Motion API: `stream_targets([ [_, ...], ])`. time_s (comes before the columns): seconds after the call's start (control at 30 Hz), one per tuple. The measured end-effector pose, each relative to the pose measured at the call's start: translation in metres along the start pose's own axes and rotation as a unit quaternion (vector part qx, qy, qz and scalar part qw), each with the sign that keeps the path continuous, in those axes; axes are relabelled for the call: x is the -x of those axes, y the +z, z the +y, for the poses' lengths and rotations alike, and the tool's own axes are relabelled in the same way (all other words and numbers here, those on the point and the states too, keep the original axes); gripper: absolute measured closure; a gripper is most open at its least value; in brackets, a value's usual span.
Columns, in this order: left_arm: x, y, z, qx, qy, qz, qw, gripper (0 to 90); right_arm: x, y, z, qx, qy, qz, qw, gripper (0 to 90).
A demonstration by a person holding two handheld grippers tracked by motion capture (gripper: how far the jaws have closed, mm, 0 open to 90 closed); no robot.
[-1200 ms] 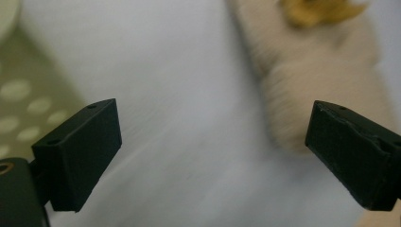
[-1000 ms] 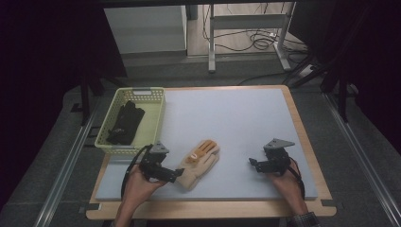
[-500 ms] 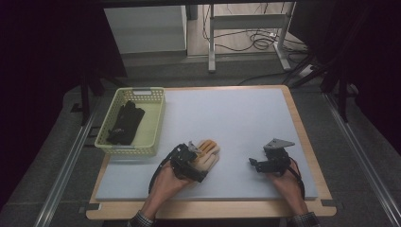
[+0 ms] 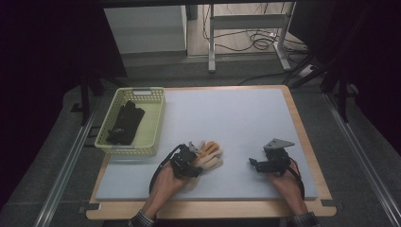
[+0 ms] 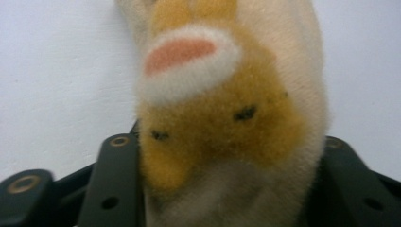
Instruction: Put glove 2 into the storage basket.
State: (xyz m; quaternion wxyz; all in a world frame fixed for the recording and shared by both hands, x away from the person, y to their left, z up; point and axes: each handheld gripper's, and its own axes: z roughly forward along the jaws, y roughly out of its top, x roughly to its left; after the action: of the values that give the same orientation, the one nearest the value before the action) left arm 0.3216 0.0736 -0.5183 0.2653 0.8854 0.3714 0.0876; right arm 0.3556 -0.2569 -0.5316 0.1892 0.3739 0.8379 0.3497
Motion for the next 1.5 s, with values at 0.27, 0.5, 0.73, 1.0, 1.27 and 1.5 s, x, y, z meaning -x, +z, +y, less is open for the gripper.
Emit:
stream_targets([
  [0.27, -0.014, -0.016, 0.005, 0.011, -0.024, 0.000, 0.9997, 53.7, 0.000, 0.000, 0.000, 0.000, 0.000, -0.001, 1.0000, 19.0],
  [0.5, -0.037, -0.047, 0.020, 0.025, -0.043, 0.023, 0.9985, 53.0, 0.000, 0.000, 0.000, 0.000, 0.000, -0.001, 1.0000, 18.9],
  [0.73, -0.067, -0.082, 0.033, 0.039, -0.068, 0.053, 0.9956, 52.2, 0.000, 0.000, 0.000, -0.001, -0.001, -0.001, 1.0000, 18.8],
  [1.0, -0.114, -0.119, 0.031, 0.050, -0.118, 0.095, 0.9872, 51.9, 0.000, 0.000, 0.000, 0.000, -0.002, -0.002, 1.0000, 18.8],
  [1.27, -0.164, -0.135, 0.021, 0.053, -0.164, 0.140, 0.9749, 51.4, 0.000, 0.000, 0.000, 0.002, 0.000, -0.001, 1.0000, 18.8],
  [1.5, -0.202, -0.127, 0.014, 0.034, -0.204, 0.172, 0.9632, 50.6, 0.000, 0.000, 0.000, 0.002, 0.000, -0.001, 1.0000, 18.8],
])
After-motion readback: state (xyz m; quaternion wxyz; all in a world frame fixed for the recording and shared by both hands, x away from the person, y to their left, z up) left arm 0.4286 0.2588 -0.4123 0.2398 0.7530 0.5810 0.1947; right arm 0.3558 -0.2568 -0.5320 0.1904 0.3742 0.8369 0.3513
